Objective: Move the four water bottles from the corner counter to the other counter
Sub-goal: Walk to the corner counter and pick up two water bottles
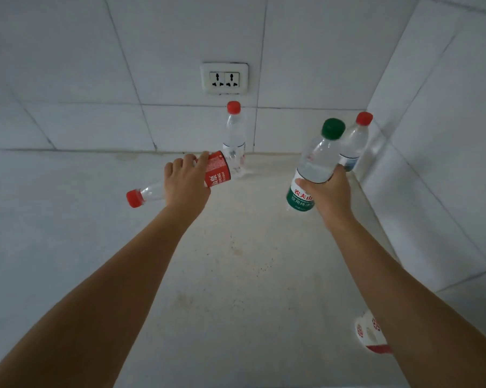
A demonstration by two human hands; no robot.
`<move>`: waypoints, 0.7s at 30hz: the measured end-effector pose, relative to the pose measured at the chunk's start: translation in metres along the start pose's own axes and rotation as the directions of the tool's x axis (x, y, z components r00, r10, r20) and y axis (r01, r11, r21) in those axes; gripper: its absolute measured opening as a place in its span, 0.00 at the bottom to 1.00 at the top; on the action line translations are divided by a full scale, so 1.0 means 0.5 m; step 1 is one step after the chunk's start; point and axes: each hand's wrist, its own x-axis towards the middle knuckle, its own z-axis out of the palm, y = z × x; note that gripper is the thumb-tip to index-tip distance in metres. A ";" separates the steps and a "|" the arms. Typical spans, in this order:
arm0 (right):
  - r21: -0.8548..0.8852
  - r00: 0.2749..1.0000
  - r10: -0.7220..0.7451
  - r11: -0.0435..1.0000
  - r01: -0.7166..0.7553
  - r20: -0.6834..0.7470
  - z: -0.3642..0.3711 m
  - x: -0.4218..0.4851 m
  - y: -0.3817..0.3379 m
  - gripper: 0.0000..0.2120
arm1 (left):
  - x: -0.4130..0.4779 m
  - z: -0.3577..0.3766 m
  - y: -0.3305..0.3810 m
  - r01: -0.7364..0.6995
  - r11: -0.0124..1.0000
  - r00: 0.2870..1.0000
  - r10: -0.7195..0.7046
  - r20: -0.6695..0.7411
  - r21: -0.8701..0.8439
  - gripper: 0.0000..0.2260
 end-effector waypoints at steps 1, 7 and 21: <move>-0.004 1.000 -0.004 1.000 0.005 0.027 0.013 -0.010 -0.005 0.29 | -0.012 -0.009 -0.015 0.026 1.000 1.000 -0.025 -0.006 0.007 0.30; 0.009 0.975 -0.048 0.999 0.048 0.216 0.112 -0.080 -0.045 0.27 | -0.102 -0.051 -0.118 0.209 0.978 0.976 -0.208 -0.059 0.022 0.30; 0.187 0.677 -0.305 0.952 0.244 0.670 0.362 -0.372 -0.140 0.28 | -0.435 -0.165 -0.339 0.648 0.759 0.747 -0.620 -0.239 0.059 0.29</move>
